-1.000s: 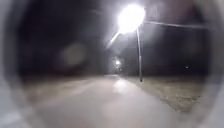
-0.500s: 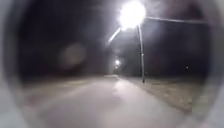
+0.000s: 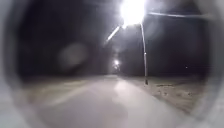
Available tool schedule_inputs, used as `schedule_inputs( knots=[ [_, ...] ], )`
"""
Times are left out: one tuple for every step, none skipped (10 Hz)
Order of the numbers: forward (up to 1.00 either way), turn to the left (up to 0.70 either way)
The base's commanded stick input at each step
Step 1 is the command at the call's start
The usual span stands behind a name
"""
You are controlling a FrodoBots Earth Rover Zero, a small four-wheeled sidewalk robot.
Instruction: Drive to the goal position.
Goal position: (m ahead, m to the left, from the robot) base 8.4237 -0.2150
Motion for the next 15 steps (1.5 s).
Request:
schedule_inputs(
  knots=[
    [1.00, 0.00],
    [1.00, 0.00],
    [1.00, 0.00],
    [1.00, 0.00],
    [1.00, 0.00],
    [1.00, 0.00],
    [1.00, 0.00],
    [1.00, 0.00],
    [1.00, 0.00],
    [1.00, 0.00],
    [1.00, 0.00],
    [1.00, 0.00],
    [1.00, 0.00],
    [1.00, 0.00],
    [1.00, 0.00]
  ],
)
